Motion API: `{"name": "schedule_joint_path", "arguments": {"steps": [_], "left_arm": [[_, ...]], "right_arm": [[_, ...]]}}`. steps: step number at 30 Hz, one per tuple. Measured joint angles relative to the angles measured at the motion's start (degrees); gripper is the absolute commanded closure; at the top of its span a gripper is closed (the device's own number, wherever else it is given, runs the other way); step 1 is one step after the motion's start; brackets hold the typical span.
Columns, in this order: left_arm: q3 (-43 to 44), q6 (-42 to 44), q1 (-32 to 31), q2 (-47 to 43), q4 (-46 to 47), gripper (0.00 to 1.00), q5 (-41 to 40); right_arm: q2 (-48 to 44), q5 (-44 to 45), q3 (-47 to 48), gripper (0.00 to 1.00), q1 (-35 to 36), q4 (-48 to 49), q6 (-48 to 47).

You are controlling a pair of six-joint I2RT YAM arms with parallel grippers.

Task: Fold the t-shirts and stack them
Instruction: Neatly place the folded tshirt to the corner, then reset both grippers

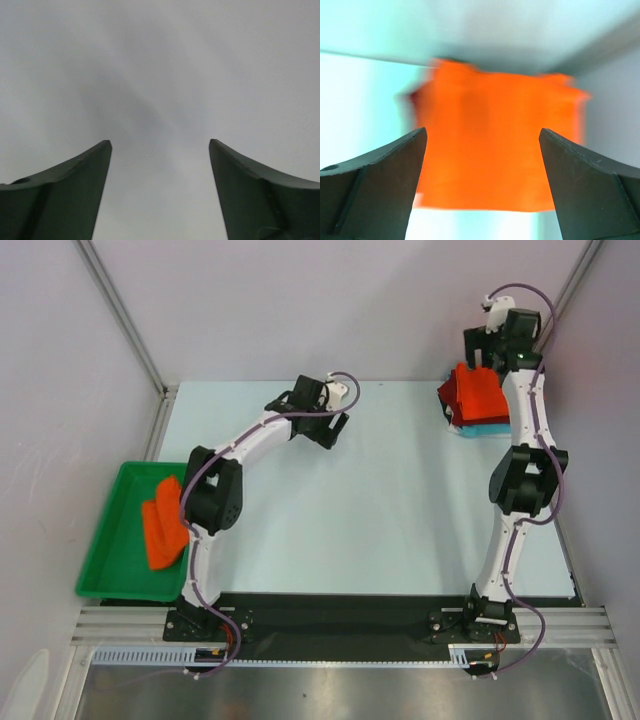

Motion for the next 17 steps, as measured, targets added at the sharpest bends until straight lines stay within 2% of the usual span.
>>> {"name": "schedule_joint_path", "arguments": {"steps": [3,9,13,17], "left_arm": [[0.0,0.5,0.4,-1.2,0.1,0.00,-2.0],[2.5,-0.1,2.7,-1.8,-0.6,0.00,-2.1],[2.3,-0.5,3.7,-3.3,-0.2,0.00,-6.0],[0.8,-0.4,3.5,-5.9,0.7,0.00,-9.7]], "right_arm": [[-4.6,-6.6,-5.5,0.00,3.2,-0.4,4.1],[-10.8,-15.1,-21.2,0.00,9.0,-0.6,14.3],[-11.4,-13.5,-28.7,0.00,11.0,-0.8,19.2],[-11.5,-12.9,-31.9,0.00,12.1,-0.8,21.8]]}}
